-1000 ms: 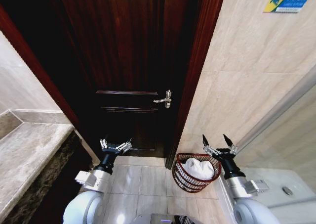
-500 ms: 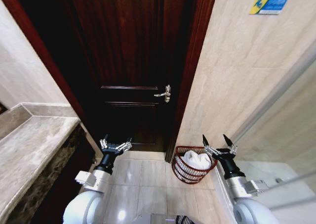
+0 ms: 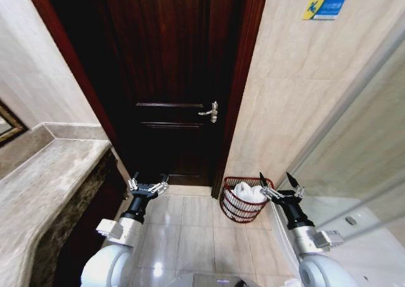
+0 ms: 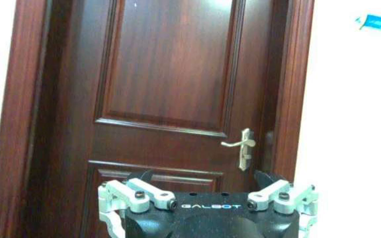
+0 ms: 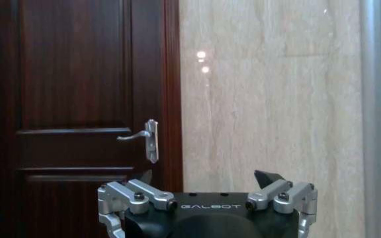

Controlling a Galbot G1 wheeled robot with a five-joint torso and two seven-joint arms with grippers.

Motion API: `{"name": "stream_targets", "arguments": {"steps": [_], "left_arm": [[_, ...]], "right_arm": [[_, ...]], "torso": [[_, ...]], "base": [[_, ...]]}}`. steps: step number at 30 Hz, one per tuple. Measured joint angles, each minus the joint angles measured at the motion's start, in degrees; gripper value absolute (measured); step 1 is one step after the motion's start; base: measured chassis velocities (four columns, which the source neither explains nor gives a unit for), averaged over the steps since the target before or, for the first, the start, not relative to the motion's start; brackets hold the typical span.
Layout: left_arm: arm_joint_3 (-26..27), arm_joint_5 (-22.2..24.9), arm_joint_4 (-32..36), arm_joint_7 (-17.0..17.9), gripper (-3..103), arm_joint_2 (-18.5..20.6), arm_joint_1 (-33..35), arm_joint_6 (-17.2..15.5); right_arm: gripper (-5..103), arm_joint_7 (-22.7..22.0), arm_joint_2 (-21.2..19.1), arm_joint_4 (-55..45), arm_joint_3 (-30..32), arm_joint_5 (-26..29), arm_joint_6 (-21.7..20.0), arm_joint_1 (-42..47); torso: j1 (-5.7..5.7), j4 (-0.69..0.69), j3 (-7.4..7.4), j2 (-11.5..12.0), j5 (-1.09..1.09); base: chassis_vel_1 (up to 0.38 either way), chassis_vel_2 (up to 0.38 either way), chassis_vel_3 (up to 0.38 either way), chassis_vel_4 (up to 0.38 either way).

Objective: Discard the used towel into the hamper.

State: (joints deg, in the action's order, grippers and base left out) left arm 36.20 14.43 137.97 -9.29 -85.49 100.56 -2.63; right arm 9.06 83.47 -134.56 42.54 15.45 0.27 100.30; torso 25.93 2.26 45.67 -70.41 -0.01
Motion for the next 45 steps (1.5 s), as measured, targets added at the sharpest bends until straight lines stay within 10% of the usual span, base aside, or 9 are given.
{"name": "stream_targets", "arguments": {"steps": [45], "left_arm": [[0.0, 0.0, 0.0, 0.0, 100, 0.0, 0.03, 0.0]], "right_arm": [[100, 0.0, 0.0, 0.01, 0.0, 0.0, 0.0, 0.01]], "torso": [[-0.01, 0.0, 0.0, 0.0, 0.01]], "base": [[0.111, -0.118, -0.115, 0.115]]}}
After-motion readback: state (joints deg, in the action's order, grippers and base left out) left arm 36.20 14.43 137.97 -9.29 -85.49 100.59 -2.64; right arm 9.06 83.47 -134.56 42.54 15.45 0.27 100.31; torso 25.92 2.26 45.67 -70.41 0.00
